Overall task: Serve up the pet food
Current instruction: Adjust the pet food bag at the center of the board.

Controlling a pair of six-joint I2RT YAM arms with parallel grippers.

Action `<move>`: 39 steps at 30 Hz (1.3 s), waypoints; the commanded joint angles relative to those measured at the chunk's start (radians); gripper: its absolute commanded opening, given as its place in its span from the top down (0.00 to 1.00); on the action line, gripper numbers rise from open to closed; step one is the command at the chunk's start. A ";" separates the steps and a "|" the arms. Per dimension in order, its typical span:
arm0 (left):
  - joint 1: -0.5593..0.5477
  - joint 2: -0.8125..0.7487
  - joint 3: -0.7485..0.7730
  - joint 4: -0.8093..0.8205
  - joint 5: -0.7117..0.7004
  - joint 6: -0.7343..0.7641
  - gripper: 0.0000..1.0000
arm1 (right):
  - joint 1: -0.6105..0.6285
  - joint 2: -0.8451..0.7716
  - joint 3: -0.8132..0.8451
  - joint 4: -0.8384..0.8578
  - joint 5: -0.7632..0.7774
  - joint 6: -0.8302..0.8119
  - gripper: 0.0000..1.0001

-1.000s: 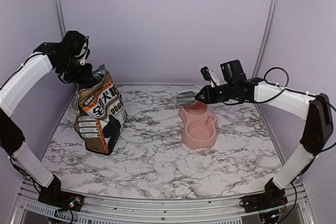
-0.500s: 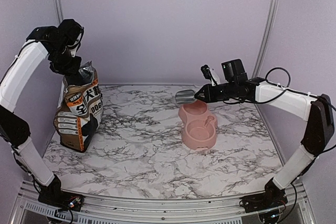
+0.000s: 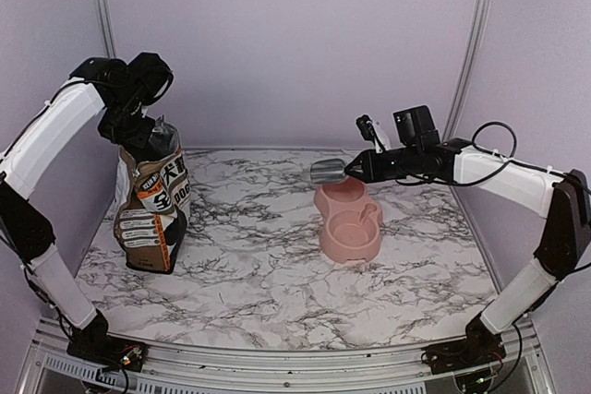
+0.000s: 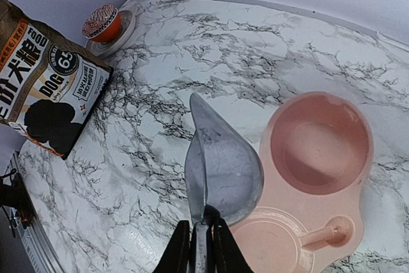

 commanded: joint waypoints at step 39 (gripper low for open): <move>-0.136 -0.012 -0.020 -0.081 -0.484 -0.181 1.00 | -0.006 -0.096 -0.060 -0.028 -0.032 0.008 1.00</move>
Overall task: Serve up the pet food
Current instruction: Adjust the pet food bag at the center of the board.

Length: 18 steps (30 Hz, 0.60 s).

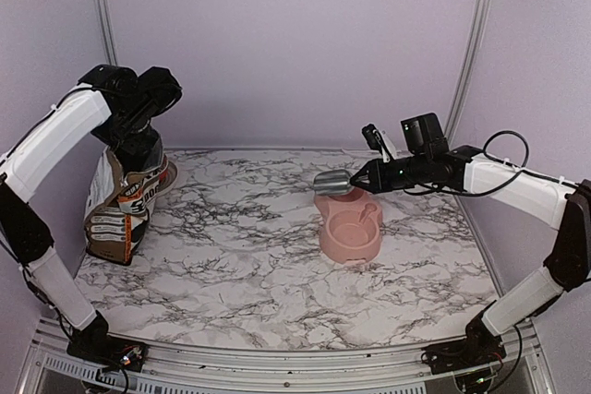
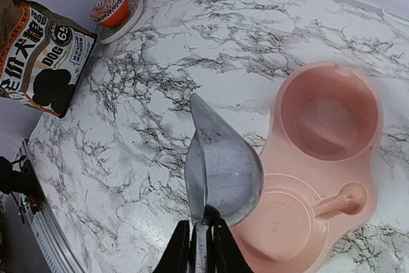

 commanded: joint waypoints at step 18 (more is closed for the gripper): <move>-0.468 0.403 0.208 0.003 0.238 -0.472 1.00 | -0.006 -0.055 0.001 -0.042 0.014 0.016 1.00</move>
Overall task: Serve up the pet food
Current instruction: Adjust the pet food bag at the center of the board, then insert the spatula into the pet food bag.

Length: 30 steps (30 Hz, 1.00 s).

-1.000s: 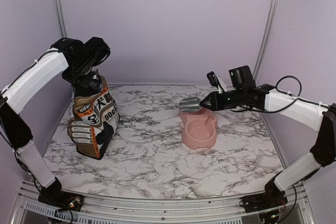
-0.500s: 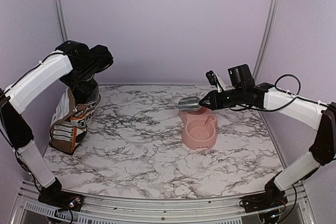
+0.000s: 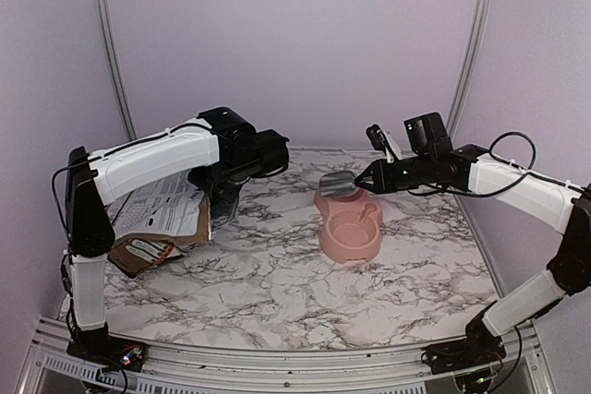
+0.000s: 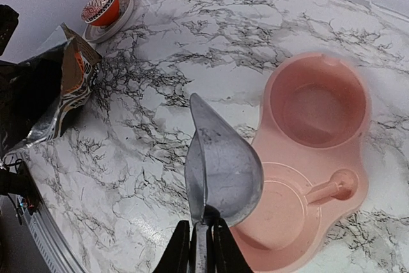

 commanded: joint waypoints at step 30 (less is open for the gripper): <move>-0.071 -0.042 -0.043 0.499 0.448 0.052 1.00 | 0.223 0.052 -0.068 0.269 -0.295 0.310 1.00</move>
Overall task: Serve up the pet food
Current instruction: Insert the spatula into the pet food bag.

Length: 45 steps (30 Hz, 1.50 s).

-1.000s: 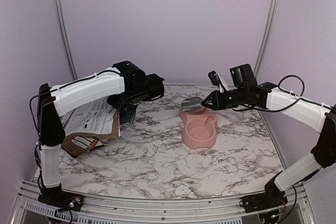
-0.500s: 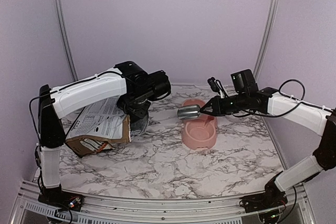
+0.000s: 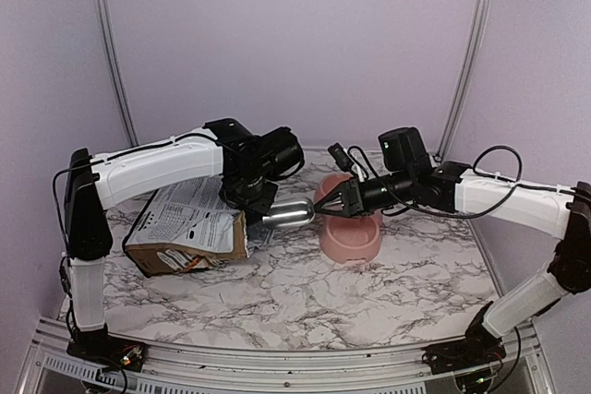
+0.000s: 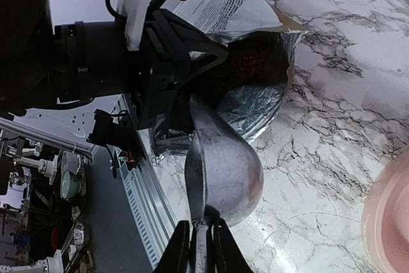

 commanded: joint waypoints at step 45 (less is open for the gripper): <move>-0.008 0.016 0.118 0.084 -0.138 0.111 1.00 | 0.126 0.433 0.227 -0.012 0.342 0.110 1.00</move>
